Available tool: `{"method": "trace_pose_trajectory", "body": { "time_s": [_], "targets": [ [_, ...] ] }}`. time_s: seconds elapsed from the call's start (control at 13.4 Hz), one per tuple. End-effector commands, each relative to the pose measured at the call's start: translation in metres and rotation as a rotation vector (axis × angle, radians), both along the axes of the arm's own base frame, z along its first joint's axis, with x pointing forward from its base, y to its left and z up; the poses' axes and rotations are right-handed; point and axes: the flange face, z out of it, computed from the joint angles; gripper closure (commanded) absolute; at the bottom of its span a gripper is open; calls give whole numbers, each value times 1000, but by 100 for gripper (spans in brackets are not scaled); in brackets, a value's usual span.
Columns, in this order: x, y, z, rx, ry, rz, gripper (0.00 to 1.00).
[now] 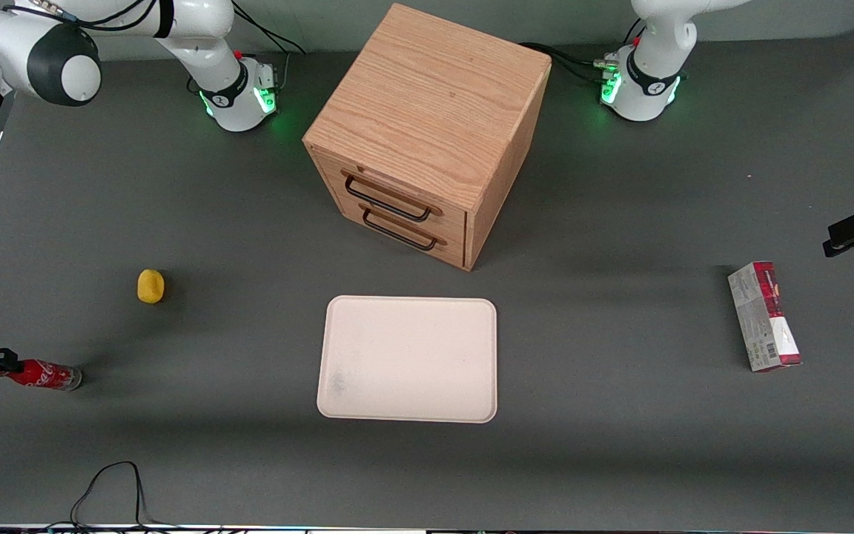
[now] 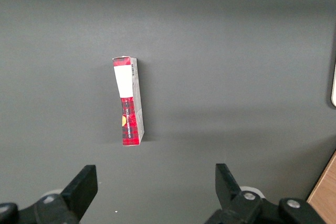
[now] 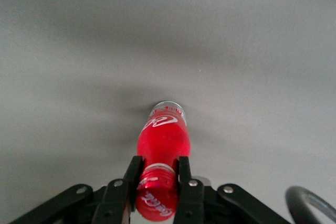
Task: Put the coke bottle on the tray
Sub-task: 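Close the right gripper around the red bottle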
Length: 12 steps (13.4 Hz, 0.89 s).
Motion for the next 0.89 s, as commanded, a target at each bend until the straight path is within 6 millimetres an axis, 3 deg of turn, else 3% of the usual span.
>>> {"method": "trace_pose_trajectory", "body": {
  "time_s": [0.0, 0.22, 0.6, 0.75, 0.82],
  "targets": [
    [-14, 1, 73, 1, -9, 45, 100],
    [-38, 8, 149, 26, 34, 40, 100],
    [-97, 15, 281, -27, -22, 78, 100],
    [-117, 23, 323, -47, -55, 100, 100],
    [-122, 27, 334, -48, -56, 105, 100]
  ]
}}
